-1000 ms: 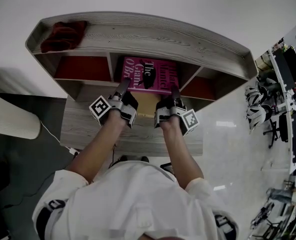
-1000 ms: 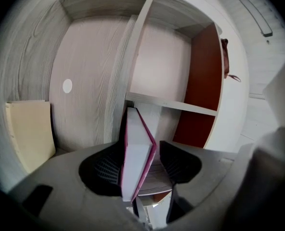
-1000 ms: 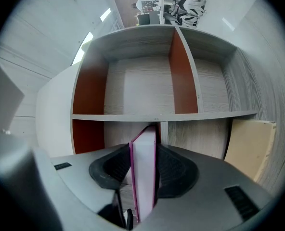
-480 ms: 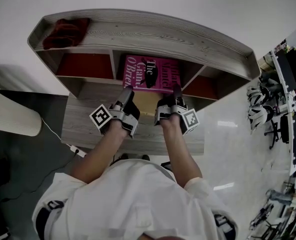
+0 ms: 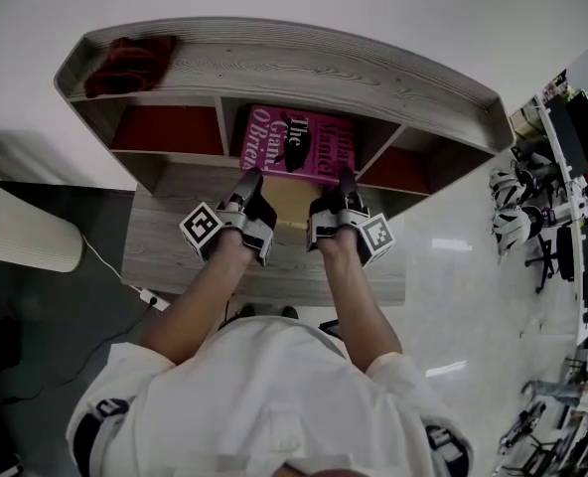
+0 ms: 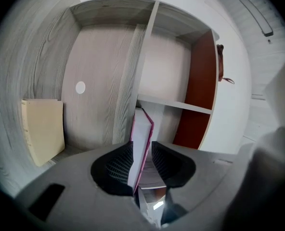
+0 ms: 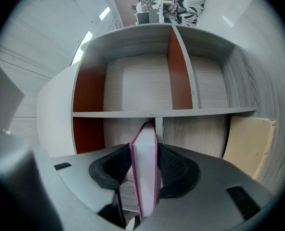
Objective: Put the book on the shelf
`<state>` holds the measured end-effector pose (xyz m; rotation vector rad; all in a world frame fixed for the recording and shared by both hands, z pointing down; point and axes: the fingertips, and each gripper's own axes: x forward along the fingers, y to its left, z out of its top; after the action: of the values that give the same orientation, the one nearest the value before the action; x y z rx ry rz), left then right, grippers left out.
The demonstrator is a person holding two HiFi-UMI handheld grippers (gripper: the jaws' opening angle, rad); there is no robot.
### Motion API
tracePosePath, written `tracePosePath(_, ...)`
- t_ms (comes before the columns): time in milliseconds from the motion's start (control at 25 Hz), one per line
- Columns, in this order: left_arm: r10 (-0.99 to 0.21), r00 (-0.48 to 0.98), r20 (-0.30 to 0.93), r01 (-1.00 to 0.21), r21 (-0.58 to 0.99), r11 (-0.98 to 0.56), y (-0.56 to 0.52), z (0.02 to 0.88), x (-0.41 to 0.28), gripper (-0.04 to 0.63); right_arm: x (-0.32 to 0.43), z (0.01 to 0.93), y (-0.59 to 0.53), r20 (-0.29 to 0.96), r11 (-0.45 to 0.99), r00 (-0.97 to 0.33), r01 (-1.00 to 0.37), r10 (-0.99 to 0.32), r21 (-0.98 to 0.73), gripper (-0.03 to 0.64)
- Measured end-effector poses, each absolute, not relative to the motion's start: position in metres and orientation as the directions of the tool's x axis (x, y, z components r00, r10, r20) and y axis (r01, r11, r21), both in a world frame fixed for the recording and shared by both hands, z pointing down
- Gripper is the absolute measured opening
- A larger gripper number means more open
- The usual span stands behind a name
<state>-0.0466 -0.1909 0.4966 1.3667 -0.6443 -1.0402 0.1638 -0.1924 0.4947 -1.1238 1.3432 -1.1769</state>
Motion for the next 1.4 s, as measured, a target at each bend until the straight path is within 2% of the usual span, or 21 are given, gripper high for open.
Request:
tracePosePath(80, -0.882, 0.427, -0.199, 0.222, 0.969, -0.111, -0.192, 0.494, -0.049, 0.127, 0.164, 0.492, -0.192, -0.119, 0.122, -0.103, -0.022, -0.988, -0.992, 0.152)
tracePosePath(320, -0.88, 0.419, -0.223, 0.217, 0.966, -0.141, -0.194, 0.485, -0.051, 0.127, 0.167, 0.492, -0.186, -0.114, 0.12, -0.13, -0.036, -0.985, -0.992, 0.222)
tracePosePath(560, -0.872, 0.425, -0.241, 0.208, 0.964, -0.165, -0.183, 0.48, -0.05, 0.127, 0.169, 0.5, -0.169, -0.106, 0.115, -0.15, -0.048, -0.983, -0.992, 0.227)
tracePosePath(680, -0.862, 0.438, -0.256, 0.162, 0.965, -0.204, -0.174, 0.473, -0.054, 0.127, 0.172, 0.502, -0.158, -0.099, 0.111, -0.157, -0.07, -0.983, -0.991, 0.227)
tracePosePath(840, -0.843, 0.458, -0.283, 0.058, 0.956, -0.289, -0.16, 0.456, -0.063, 0.127, 0.174, 0.497, -0.141, -0.098, 0.129, -0.176, -0.174, -0.98, -0.976, 0.227)
tracePosePath(1080, -0.809, 0.511, -0.29, -0.163, 0.892, -0.422, -0.141, 0.434, -0.076, 0.127, 0.163, 0.462, -0.116, -0.133, 0.246, -0.272, -0.441, -0.953, -0.863, 0.219)
tracePosePath(1240, -0.794, 0.566, -0.221, -0.396, 0.772, -0.497, -0.127, 0.431, -0.087, 0.127, 0.141, 0.424, -0.093, -0.203, 0.376, -0.341, -0.584, -0.918, -0.719, 0.176)
tracePosePath(1400, -0.772, 0.598, -0.214, -0.519, 0.63, -0.578, -0.112, 0.419, -0.095, 0.127, 0.135, 0.415, -0.072, -0.183, 0.384, -0.344, -0.724, -0.921, -0.573, 0.158)
